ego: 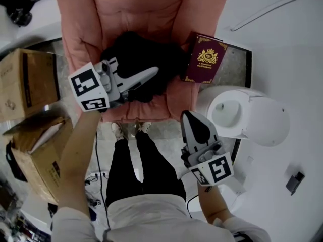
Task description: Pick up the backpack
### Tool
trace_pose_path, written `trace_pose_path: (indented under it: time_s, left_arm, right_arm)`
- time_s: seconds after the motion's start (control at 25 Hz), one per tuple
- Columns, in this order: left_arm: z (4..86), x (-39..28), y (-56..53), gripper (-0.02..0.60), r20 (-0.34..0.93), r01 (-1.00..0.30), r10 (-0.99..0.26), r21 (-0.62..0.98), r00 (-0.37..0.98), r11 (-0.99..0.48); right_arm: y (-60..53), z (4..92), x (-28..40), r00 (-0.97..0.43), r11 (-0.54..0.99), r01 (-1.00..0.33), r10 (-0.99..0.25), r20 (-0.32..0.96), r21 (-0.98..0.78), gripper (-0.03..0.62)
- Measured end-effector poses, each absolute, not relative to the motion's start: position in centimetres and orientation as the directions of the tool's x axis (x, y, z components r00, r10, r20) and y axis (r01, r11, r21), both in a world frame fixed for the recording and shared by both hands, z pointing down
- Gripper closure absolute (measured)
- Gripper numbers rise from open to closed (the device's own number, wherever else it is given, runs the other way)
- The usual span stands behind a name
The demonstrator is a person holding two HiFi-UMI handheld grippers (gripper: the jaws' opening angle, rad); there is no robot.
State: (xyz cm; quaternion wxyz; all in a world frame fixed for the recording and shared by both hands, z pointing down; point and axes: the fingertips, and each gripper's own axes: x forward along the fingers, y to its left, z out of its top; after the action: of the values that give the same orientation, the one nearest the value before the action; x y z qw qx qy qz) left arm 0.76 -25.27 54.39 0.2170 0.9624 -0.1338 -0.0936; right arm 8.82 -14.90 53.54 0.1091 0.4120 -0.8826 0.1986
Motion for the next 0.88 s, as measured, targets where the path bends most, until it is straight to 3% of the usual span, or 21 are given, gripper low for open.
trace_pose_path:
  time_s: [0.2,0.88]
  left_arm:
    - [53.2,2.0,-22.3,0.56,-0.121,-0.205,-0.284,0.441,0.951,-0.874]
    - [51.1,0.7,-23.8,0.56,-0.121,-0.397,-0.504,0.472,0.855,-0.787]
  right_arm:
    - [-14.8,53.2,9.5,-0.621,0.568,-0.783,-0.698,0.356,-0.253,0.574]
    - [-13.0,51.6,12.7,-0.554,0.509,-0.832,-0.757,0.347,-0.218,0.574]
